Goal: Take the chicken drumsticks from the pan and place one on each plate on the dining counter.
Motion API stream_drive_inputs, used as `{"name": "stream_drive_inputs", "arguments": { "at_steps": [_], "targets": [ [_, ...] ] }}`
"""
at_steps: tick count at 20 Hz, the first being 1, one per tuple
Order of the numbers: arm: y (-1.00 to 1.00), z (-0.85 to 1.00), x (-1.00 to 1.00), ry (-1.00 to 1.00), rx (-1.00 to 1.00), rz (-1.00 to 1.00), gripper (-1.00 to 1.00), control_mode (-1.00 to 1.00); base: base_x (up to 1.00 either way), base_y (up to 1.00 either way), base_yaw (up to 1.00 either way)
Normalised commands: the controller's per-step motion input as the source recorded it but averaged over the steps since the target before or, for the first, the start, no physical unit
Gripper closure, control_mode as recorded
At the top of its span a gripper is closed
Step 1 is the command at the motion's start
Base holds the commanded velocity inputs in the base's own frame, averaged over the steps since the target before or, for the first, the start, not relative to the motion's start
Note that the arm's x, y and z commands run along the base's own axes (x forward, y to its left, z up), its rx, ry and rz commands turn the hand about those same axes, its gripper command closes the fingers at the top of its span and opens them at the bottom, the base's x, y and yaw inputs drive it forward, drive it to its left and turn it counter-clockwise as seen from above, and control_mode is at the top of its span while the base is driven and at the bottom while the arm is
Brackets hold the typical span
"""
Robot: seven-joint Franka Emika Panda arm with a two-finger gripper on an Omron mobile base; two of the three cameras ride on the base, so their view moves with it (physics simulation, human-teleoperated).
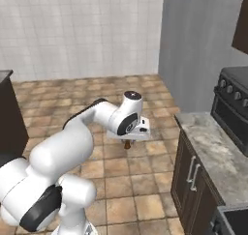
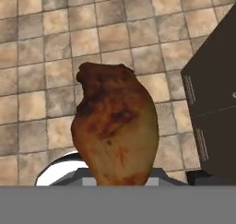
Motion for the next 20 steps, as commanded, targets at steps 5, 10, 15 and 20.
{"name": "stream_drive_inputs", "arguments": {
  "at_steps": [5,10,15,20],
  "targets": [
    [0.00,0.00,0.00,0.00,0.00,0.00,1.00,1.00,0.05,0.32,0.97],
    [0.00,0.00,0.00,0.00,0.00,0.00,1.00,1.00,0.91,0.30,0.20],
    [0.00,0.00,0.00,0.00,0.00,0.00,1.00,1.00,1.00,0.33,-0.05],
    [0.00,0.00,0.00,0.00,0.00,0.00,1.00,1.00,1.00,0.29,-0.02]
  ]
}}
